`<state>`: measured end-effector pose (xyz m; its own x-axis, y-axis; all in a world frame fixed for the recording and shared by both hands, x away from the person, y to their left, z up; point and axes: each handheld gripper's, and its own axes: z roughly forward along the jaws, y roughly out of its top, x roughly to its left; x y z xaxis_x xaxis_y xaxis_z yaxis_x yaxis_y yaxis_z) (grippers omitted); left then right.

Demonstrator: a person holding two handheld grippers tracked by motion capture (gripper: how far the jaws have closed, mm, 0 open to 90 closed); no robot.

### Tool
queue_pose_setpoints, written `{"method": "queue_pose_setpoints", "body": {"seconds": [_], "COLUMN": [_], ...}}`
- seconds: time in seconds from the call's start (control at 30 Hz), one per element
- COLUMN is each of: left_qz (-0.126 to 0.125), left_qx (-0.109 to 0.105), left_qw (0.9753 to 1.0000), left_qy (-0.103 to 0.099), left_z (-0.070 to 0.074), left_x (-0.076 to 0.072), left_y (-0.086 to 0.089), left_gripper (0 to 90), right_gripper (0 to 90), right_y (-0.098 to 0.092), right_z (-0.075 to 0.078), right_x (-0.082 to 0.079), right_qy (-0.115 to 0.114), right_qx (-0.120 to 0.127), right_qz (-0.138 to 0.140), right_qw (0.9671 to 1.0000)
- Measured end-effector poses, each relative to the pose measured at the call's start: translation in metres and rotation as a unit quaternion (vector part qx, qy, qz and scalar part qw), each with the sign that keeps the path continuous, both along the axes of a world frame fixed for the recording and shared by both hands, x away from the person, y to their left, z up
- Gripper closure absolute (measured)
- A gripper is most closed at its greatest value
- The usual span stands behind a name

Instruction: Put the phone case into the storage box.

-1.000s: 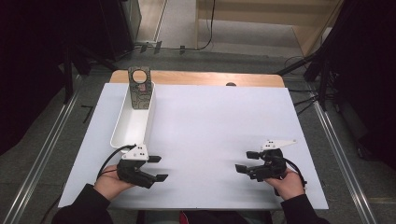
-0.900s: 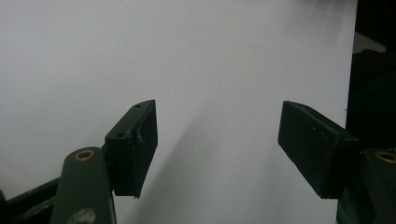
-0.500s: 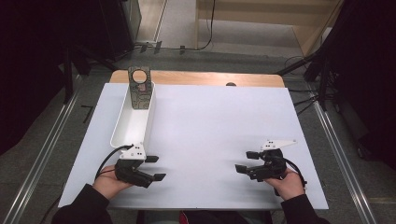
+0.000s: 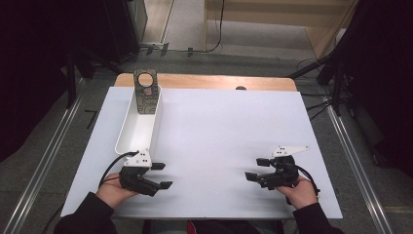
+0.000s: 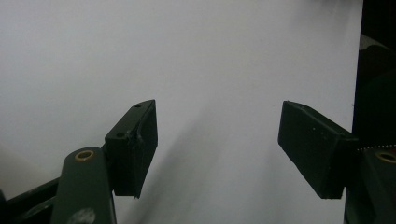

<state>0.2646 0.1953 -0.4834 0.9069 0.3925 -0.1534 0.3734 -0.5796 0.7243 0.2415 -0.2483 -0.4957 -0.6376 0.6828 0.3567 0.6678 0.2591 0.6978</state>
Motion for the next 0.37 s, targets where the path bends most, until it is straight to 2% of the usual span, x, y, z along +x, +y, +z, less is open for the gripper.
{"method": "queue_pose_setpoints", "body": {"seconds": [0.37], "left_qz": [0.003], "left_qx": [-0.004], "left_qw": [1.0000], "left_qy": [0.000], "left_z": [0.0008], "left_x": [-0.0002], "left_y": [0.0014], "left_gripper": [28.3], "right_gripper": [17.0], "right_y": [0.0001], "right_z": [-0.0001], "right_x": [0.0000], "right_qy": [0.002], "right_qx": [-0.001], "right_qz": [0.000], "right_qw": [1.0000]}}
